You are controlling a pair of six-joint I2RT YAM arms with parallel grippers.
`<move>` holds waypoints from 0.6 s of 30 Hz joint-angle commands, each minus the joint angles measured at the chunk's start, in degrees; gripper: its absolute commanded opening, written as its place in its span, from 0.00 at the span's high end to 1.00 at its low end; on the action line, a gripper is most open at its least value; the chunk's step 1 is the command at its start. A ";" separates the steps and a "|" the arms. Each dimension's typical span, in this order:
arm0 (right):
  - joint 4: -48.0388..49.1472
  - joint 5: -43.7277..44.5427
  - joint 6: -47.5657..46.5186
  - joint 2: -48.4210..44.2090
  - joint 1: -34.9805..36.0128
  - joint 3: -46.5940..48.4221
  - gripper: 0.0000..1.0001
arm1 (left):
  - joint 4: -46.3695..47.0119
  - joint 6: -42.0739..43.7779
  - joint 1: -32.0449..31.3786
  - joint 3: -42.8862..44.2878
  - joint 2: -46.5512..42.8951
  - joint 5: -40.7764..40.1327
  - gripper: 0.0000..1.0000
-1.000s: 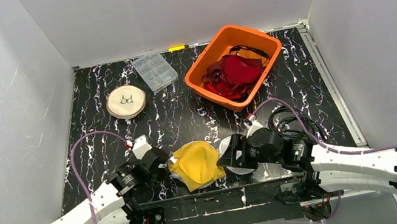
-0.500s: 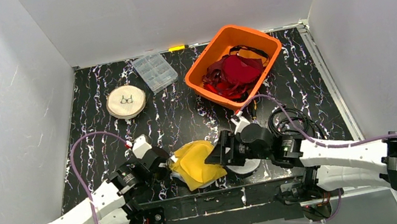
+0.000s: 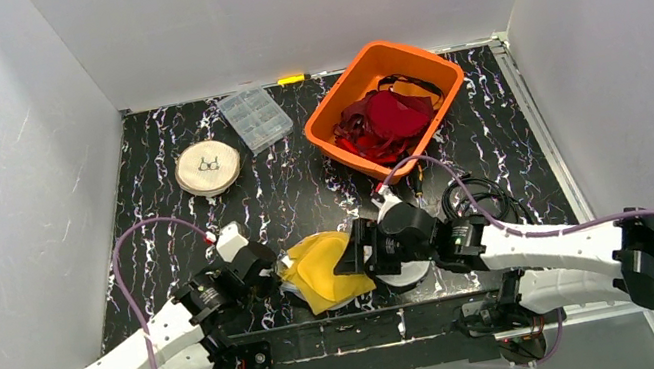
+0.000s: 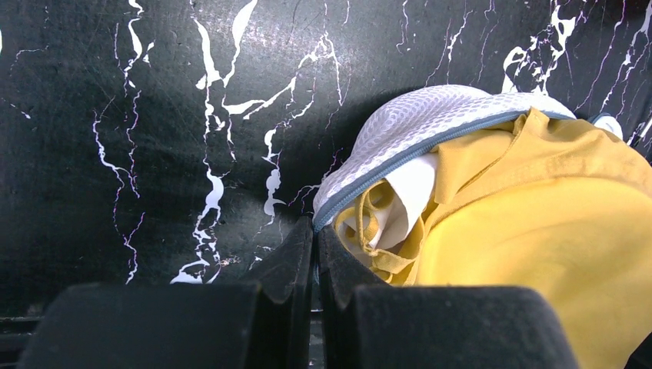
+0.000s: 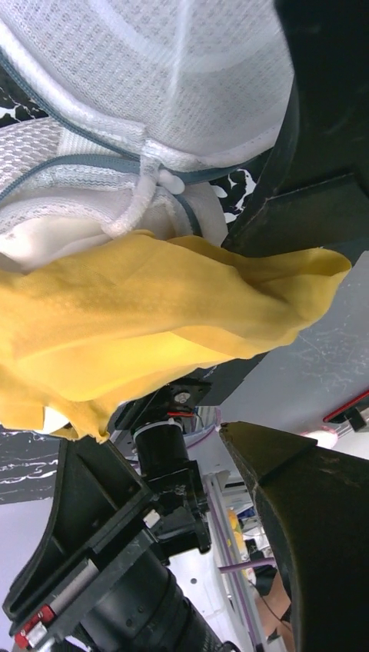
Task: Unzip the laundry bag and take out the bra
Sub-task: Pick up the bra from the laundry bag.
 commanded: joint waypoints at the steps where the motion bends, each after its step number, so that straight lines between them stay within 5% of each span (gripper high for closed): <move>1: -5.26 0.95 -2.08 -4.06 0.32 2.81 0.15 | -2.84 -0.19 0.28 1.66 -1.31 -2.78 1.00; 12: 5.05 -4.84 1.45 1.77 0.72 0.13 0.24 | -2.81 -0.06 0.28 2.39 -1.50 -2.67 1.00; 18: 7.72 0.90 2.59 3.82 1.04 0.89 0.47 | -2.14 -0.28 0.28 1.47 -1.63 -1.82 1.00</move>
